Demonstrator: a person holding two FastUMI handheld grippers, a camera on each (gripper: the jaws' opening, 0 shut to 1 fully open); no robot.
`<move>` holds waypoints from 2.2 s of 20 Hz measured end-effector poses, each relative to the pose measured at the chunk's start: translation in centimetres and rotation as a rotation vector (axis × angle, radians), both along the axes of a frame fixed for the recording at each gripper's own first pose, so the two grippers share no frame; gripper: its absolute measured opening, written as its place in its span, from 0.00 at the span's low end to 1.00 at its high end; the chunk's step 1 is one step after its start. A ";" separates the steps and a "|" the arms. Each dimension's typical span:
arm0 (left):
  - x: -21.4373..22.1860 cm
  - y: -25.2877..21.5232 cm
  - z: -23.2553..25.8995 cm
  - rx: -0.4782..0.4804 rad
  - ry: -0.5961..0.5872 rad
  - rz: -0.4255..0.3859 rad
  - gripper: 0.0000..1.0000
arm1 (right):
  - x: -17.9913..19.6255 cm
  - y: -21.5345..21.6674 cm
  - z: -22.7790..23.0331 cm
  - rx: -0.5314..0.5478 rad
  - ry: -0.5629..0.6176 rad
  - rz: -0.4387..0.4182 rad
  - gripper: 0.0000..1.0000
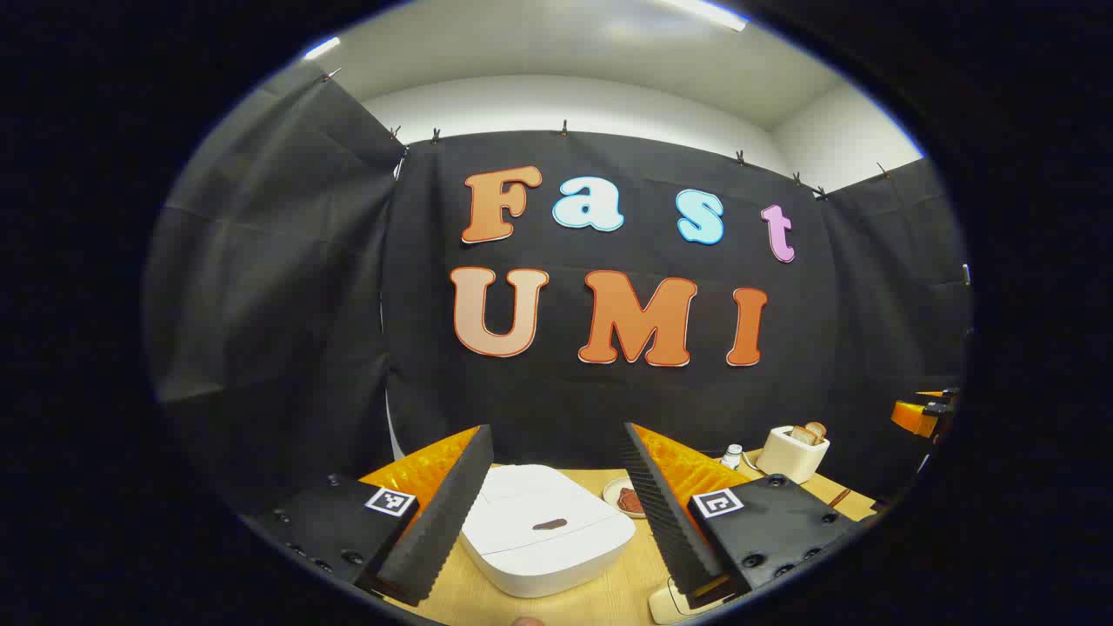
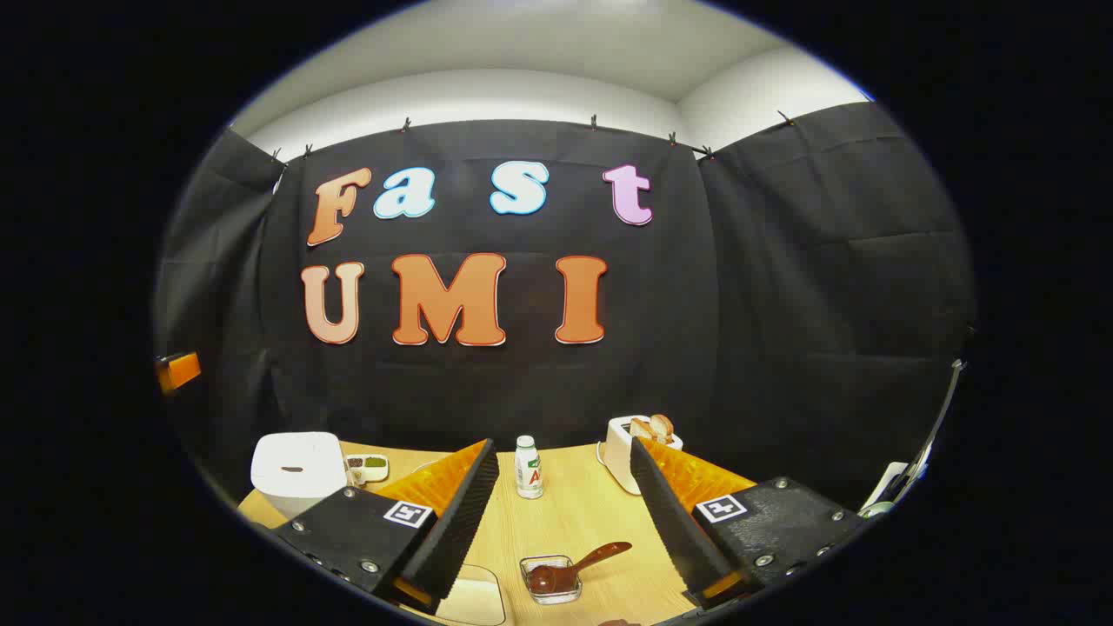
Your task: Close the left gripper, press the button to open the rice cooker; take a wooden spoon from the chopstick holder with the right hand, scoop a spoonful of rice and pour it into the rice cooker, then put the wooden spoon back into the chopstick holder.
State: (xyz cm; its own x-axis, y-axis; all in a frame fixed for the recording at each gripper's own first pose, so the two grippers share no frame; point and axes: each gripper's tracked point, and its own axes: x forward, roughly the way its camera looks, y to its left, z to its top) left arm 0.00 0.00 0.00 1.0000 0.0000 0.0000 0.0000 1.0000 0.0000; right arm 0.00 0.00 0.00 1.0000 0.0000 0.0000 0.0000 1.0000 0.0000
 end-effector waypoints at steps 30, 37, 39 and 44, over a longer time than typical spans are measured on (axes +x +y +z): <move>1.1 1.0 -2.1 -0.001 0.070 0.050 0.16 | -0.3 -0.8 0.3 -0.047 0.022 -0.010 0.94; 4.3 -0.2 -6.9 -0.022 0.211 -0.041 0.04 | -0.2 -1.6 0.8 -0.051 0.009 -0.052 0.94; 5.7 -0.5 -9.5 -0.038 0.285 -0.065 0.04 | -0.6 -1.7 0.5 -0.057 0.018 -0.053 0.94; 8.8 -0.6 -14.2 -0.062 0.396 -0.085 0.05 | 0.4 -1.5 -0.5 -0.082 0.045 -0.054 0.95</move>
State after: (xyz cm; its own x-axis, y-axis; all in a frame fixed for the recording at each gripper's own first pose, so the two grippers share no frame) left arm 8.79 -0.65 -14.17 0.9192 -0.0946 -0.3823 0.0704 0.9946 -0.0769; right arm 0.36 -1.48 -0.49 0.9975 -0.0561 -0.0432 0.0523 0.9951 -0.0835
